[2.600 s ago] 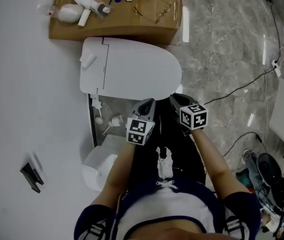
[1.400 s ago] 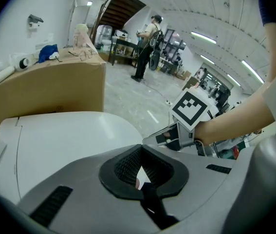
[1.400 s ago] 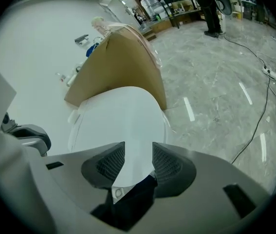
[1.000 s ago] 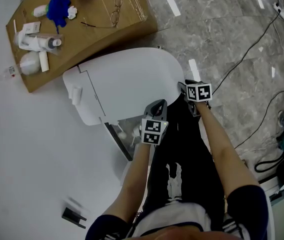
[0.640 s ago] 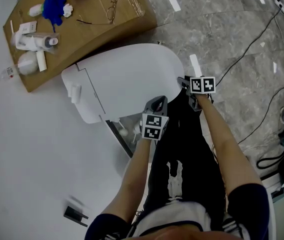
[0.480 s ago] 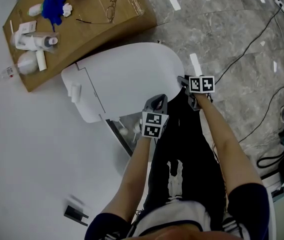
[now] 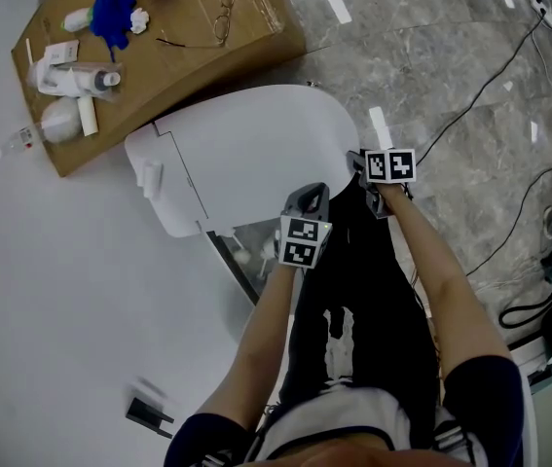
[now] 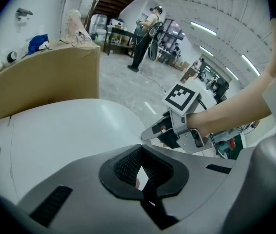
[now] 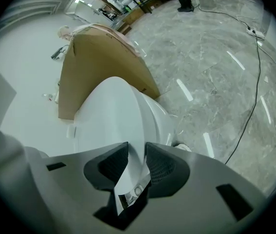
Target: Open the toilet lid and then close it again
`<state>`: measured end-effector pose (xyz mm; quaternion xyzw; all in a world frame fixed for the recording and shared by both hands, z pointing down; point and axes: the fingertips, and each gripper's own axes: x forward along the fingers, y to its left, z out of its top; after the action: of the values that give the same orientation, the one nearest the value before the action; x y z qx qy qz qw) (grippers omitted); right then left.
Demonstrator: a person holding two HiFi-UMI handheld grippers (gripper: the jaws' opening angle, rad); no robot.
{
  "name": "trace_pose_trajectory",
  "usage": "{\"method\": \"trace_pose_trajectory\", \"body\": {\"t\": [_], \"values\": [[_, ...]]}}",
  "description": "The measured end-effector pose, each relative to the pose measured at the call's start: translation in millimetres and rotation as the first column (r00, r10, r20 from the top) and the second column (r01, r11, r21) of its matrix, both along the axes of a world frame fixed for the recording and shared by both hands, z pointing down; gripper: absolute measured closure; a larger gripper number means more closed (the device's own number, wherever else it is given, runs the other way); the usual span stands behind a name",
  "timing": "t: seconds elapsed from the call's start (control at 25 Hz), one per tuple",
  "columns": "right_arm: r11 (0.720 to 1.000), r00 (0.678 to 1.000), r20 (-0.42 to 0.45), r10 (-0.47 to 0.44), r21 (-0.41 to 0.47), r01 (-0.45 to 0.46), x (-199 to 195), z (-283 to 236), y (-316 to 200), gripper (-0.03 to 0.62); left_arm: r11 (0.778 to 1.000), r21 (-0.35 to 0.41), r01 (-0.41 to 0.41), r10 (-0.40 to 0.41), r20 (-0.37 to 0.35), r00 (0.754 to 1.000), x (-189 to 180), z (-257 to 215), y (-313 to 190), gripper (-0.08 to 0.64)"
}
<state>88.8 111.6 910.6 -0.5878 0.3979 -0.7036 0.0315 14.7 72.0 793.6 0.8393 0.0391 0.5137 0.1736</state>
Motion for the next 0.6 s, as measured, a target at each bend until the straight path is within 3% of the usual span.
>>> {"method": "trace_pose_trajectory", "body": {"t": [0.6], "values": [[0.996, 0.999, -0.031, -0.035, 0.076, 0.037, -2.6, -86.7, -2.8, 0.518, 0.997, 0.007, 0.083, -0.083, -0.042, 0.996, -5.7, -59.8, -15.3, 0.554]]}}
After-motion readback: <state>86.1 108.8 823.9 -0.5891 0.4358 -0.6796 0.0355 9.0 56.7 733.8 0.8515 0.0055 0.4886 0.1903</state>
